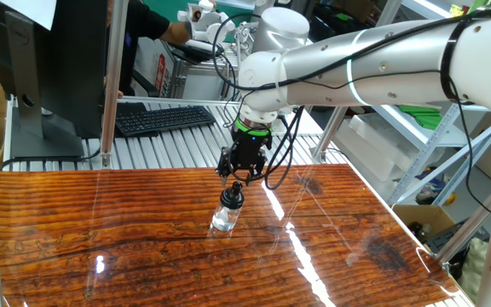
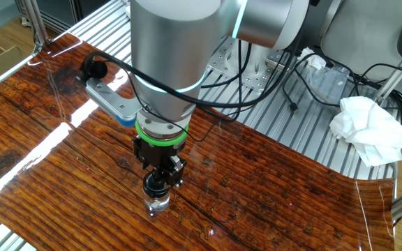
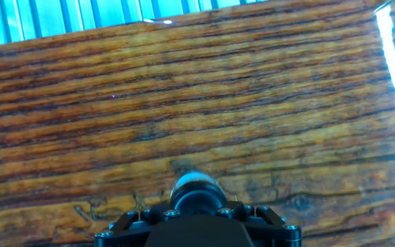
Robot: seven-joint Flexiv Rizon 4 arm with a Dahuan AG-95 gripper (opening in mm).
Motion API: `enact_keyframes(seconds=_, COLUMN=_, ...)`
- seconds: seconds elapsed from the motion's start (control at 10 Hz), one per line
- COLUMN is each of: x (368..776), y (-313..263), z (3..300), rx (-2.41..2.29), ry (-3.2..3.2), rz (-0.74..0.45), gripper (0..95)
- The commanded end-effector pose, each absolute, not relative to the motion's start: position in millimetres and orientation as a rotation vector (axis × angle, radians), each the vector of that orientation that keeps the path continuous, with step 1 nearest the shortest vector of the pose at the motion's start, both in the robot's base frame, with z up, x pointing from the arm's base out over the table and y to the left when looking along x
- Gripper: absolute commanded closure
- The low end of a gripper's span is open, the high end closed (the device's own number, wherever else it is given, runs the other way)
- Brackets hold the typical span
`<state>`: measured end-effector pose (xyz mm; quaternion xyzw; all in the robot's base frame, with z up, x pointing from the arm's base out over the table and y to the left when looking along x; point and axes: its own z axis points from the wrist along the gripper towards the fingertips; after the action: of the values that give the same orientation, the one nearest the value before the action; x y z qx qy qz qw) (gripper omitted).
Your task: Screw the lid onto the jar
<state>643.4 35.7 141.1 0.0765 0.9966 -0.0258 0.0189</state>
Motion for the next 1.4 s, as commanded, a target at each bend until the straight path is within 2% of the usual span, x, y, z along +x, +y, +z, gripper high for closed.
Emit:
enact_keyframes(seconds=0.1, x=642.7, y=34.4, z=141.6, rx=0.22, ry=3.095, rz=-0.08, gripper=57.0)
enact_keyframes(seconds=0.9, x=639.9, y=34.3, z=138.1, rx=0.181, ry=3.084, rz=-0.078, gripper=57.0)
enact_keyframes(seconds=1.0, x=639.9, y=34.2, z=138.0, rx=0.176, ry=3.083, rz=-0.078, gripper=76.0)
enact_keyframes(seconds=1.3, x=640.0, y=34.2, z=137.9, rx=0.165, ry=3.083, rz=-0.078, gripper=76.0)
enact_keyframes(seconds=1.4, x=640.1, y=34.1, z=137.8, rx=0.161, ry=3.083, rz=-0.077, gripper=95.0)
